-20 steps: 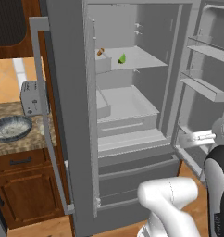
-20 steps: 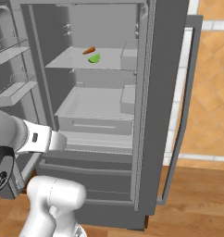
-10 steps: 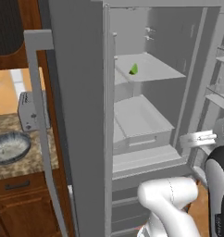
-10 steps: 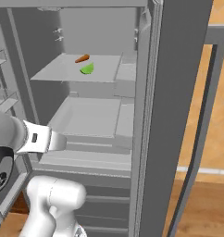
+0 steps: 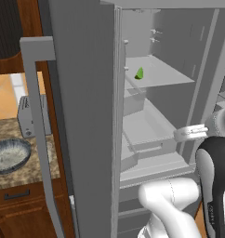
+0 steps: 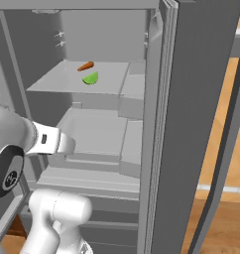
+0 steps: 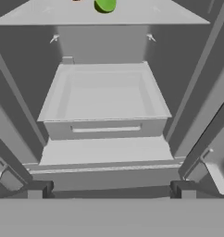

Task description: Grab a lemon wedge from the fridge and one ice cube from the ice bowl, and put them in the glass of lemonade.

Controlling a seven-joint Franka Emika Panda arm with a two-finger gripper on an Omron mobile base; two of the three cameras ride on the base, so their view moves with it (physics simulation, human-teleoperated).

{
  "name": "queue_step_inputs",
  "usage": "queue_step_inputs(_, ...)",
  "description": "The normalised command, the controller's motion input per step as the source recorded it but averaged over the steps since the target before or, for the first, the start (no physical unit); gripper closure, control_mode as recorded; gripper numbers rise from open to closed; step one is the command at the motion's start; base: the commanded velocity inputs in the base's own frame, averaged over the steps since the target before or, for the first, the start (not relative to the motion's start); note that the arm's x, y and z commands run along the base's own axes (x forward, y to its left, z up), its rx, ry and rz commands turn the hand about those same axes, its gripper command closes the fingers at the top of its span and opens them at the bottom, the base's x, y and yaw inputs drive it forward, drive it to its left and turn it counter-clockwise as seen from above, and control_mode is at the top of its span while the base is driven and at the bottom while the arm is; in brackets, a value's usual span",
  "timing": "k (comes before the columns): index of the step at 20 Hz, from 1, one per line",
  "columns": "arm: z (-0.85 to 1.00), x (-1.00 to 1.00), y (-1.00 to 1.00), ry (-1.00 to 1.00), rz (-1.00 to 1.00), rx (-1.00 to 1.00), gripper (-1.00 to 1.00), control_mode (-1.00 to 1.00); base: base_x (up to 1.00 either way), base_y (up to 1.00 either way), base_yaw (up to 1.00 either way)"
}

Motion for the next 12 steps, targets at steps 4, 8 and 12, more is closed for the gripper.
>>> queue_step_inputs(4, 0.15, 0.15, 0.06, -0.02, 0.00, 0.00, -1.00, -1.00, 0.00, 0.00, 0.00)
queue_step_inputs(8, 0.43, 0.00, 0.00, -0.06, 0.00, 0.00, -1.00, -1.00, 0.00, 0.00, 0.00)
queue_step_inputs(12, 0.54, 0.05, 0.00, 0.00, -0.02, 0.00, -1.00, -1.00, 0.00, 0.00, 0.00)
